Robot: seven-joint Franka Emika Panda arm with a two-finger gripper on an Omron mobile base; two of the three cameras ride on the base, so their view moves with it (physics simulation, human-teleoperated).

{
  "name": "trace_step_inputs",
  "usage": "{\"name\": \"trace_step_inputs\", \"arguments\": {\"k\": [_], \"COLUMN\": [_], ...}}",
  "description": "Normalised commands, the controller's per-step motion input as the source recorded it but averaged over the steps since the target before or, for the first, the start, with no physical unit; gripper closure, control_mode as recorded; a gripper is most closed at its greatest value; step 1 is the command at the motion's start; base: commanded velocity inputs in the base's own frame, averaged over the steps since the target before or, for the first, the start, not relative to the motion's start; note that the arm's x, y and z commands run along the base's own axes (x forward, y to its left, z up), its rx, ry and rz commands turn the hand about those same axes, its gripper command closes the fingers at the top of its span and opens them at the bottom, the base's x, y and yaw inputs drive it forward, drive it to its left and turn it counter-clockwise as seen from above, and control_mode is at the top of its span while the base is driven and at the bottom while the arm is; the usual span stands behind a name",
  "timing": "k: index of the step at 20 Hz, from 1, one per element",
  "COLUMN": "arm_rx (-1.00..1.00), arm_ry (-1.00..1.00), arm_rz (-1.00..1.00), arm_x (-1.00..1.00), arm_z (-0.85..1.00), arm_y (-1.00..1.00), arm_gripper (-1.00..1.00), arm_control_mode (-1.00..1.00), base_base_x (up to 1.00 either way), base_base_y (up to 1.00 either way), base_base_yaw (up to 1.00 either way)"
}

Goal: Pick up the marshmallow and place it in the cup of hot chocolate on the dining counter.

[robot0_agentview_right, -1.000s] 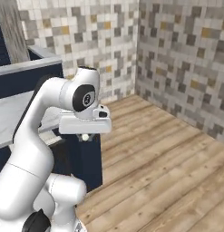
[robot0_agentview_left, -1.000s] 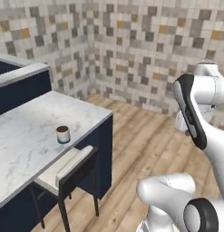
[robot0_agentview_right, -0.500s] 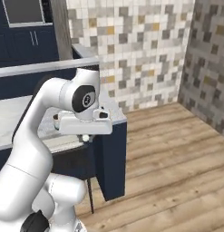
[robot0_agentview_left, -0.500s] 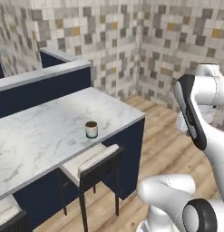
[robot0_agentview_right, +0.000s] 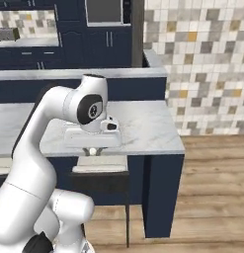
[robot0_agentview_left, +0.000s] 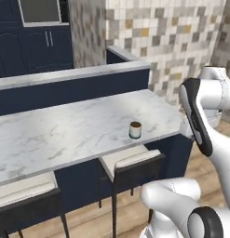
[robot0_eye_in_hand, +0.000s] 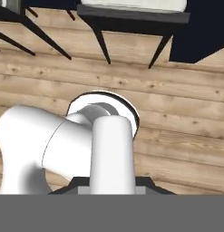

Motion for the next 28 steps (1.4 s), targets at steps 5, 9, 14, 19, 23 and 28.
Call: {"name": "trace_step_inputs", "arguments": {"k": [5, 9, 14, 19, 23, 28], "arm_rx": [0.0, 0.0, 0.0, 0.0, 0.0, 0.0], "arm_ry": [0.0, 0.0, 0.0, 0.0, 0.0, 0.0], "arm_rz": [0.0, 0.0, 0.0, 0.0, 0.0, 0.0], "arm_x": [0.0, 0.0, 0.0, 0.0, 0.0, 0.0], "arm_z": [0.0, 0.0, 0.0, 0.0, 0.0, 0.0], "arm_y": [0.0, 0.0, 0.0, 0.0, 0.0, 0.0], "arm_gripper": [1.0, 1.0, 1.0, 1.0, 1.0, 1.0], "arm_control_mode": [1.0, 1.0, 1.0, 1.0, 1.0, 1.0], "base_base_x": [0.53, 0.63, 0.78, 0.37, 0.33, 0.18], "base_base_y": [-0.19, -0.63, -0.17, 0.12, 0.0, 0.0], "base_base_yaw": [0.3, 0.17, 0.12, 0.07, 0.11, 0.29]}}
